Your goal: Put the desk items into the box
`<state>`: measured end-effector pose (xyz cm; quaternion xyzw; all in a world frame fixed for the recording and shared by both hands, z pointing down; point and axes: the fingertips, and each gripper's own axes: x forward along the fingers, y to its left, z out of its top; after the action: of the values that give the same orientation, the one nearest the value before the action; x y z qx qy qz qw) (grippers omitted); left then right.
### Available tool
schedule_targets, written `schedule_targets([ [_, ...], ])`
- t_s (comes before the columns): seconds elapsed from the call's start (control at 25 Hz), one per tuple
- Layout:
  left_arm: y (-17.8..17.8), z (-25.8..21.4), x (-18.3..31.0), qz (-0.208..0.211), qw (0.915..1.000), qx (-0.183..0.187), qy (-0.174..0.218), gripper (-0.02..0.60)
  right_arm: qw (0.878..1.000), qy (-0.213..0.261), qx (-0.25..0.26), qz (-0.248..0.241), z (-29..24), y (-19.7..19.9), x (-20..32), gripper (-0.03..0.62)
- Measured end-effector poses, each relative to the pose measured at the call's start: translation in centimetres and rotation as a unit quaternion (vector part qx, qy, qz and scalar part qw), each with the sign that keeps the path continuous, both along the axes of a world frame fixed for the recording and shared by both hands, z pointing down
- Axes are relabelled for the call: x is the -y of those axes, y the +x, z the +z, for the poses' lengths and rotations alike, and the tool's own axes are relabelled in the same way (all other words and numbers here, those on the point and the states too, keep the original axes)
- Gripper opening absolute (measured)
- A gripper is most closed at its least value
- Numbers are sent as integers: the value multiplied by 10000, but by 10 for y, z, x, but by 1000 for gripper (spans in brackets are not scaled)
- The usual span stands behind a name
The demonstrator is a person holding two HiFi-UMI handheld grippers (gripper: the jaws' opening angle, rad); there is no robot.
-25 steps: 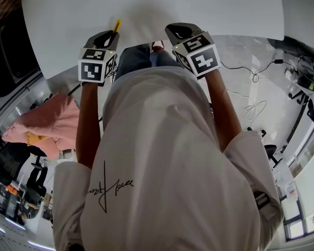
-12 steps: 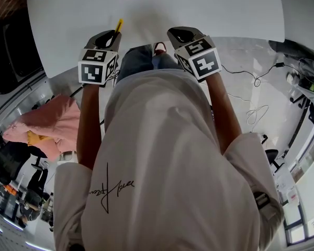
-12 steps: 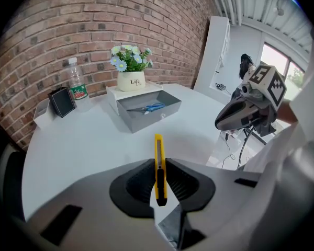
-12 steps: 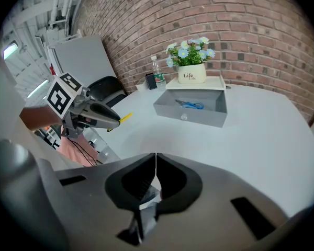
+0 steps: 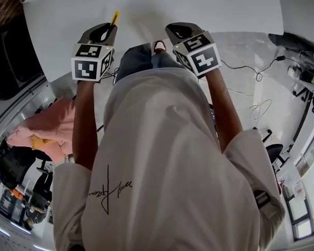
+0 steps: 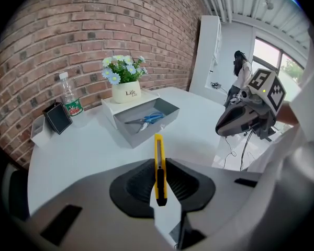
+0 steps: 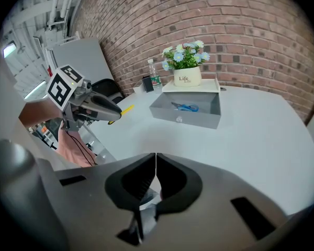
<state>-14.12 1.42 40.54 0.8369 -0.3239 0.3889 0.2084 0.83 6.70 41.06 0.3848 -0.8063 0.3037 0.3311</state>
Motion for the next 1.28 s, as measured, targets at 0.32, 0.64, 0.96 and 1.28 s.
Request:
schedule_targets([
  [0.32, 8, -11, 19, 206, 9996, 32, 163, 64, 10000, -40, -53, 72, 3, 9, -2, 29],
  [0.64, 15, -21, 42, 364, 9987, 62, 339, 64, 9998, -96, -126, 120, 5, 16, 0, 29],
  [0.96, 21, -24, 62, 433, 9982, 63, 401, 64, 9997, -135, -121, 177, 5, 14, 6, 29],
  [1.28, 29, -22, 79, 539, 9977, 56, 396, 64, 9994, -206, -74, 268, 9, 11, 12, 29],
])
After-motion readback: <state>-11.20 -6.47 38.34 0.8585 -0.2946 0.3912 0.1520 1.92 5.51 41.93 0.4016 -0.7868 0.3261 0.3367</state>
